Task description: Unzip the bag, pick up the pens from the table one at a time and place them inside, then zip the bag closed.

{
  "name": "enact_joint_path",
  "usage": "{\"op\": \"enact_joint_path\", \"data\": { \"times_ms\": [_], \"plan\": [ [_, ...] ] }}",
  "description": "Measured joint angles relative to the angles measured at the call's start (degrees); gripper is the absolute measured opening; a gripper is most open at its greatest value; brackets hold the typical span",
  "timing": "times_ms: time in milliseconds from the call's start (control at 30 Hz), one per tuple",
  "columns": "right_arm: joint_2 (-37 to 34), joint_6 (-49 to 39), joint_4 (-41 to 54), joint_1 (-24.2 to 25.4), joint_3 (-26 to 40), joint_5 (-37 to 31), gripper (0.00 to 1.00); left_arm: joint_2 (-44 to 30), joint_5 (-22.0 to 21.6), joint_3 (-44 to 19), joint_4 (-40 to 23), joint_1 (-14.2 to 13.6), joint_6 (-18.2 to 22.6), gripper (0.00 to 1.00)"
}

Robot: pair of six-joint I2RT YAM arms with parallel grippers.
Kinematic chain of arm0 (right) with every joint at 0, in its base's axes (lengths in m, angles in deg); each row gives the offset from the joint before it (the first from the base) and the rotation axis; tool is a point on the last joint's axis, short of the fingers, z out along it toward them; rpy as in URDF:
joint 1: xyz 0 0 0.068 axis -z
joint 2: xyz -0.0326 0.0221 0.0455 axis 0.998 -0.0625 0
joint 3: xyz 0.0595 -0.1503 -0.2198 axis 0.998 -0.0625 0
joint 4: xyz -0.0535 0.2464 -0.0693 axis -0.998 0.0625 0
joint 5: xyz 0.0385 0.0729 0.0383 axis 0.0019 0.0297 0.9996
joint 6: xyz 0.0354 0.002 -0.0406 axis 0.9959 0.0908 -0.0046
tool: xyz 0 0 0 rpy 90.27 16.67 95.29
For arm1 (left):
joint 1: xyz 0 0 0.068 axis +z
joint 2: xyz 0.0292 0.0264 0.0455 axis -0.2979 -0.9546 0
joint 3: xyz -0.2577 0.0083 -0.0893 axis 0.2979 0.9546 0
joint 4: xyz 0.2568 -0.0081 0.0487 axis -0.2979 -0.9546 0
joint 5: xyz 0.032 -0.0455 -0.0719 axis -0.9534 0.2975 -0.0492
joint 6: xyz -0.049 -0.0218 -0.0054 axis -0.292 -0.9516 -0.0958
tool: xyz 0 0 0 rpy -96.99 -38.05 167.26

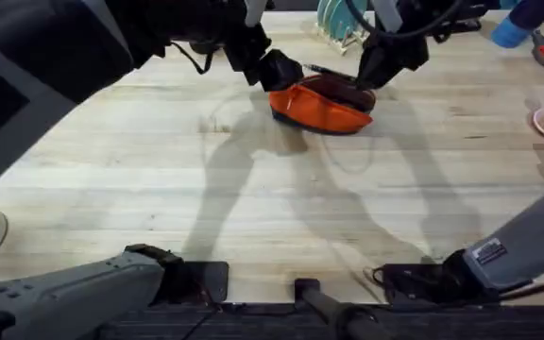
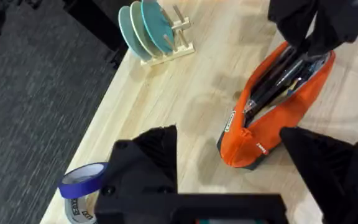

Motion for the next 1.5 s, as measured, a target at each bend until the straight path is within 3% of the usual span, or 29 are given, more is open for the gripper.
{"op": "enact_joint_path", "data": {
  "times_ms": [300,567,1333,1367,1400,1500],
  "plan": [
    [-1.25,-0.97,-2.83,1.20,-5.31,0.01,0.036,0.00,0.00,0.00,0.00,0.00,-0.02,0.993],
    [-1.39,-1.38,-11.74,1.54,-11.78,-0.46,0.035,0.00,0.00,0.00,0.00,0.00,0.00,0.993],
    [-1.38,2.88,-14.17,1.54,-12.11,-0.45,0.034,0.00,0.00,0.00,0.00,0.00,0.00,0.995],
    [-1.38,3.17,-14.15,1.54,-12.11,-0.47,0.052,0.00,0.00,0.00,-0.02,0.00,0.00,0.995],
    [-1.39,3.44,-14.07,1.54,-12.11,-0.48,0.152,0.00,0.00,0.00,0.00,0.00,0.00,0.993],
    [-1.38,3.81,-13.84,1.54,-12.11,-0.49,0.556,0.00,0.00,0.00,0.00,0.00,0.00,0.993]
  ]
}}
